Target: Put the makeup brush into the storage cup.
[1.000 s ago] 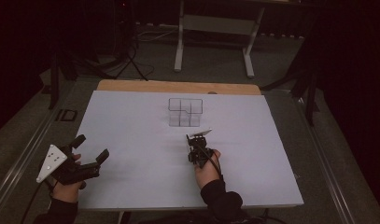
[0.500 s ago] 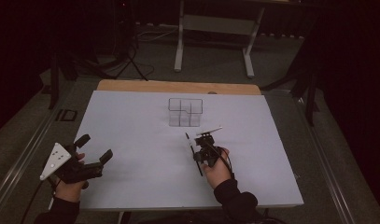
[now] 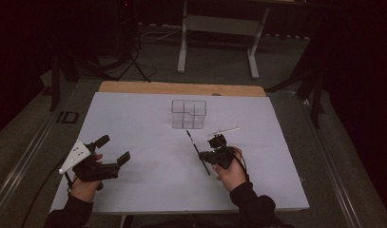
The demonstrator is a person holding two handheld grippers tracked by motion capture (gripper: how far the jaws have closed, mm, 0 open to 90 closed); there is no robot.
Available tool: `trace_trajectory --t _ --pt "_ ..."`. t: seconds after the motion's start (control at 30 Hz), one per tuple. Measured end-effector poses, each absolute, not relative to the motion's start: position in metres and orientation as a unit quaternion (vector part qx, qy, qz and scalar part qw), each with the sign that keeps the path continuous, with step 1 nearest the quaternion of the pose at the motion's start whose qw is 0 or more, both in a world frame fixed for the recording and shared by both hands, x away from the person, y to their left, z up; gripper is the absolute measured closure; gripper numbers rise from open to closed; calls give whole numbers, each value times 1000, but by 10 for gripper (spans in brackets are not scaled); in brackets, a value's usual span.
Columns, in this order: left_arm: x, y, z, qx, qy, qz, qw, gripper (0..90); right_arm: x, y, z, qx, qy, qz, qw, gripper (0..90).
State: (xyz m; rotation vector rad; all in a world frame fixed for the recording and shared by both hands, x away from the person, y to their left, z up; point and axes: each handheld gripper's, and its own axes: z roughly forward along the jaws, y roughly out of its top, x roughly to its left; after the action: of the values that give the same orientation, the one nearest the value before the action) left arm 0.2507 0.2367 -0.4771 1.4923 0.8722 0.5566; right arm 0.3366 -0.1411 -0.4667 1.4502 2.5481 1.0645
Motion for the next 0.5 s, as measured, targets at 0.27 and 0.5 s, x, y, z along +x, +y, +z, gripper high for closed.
trace_trajectory --t 0.27,0.5 --pt "260 210 -478 667 368 197 617 31 329 -151 -455 426 810 403 14 856" --pt "267 202 -474 670 367 170 622 31 324 -154 -453 408 808 425 13 856"
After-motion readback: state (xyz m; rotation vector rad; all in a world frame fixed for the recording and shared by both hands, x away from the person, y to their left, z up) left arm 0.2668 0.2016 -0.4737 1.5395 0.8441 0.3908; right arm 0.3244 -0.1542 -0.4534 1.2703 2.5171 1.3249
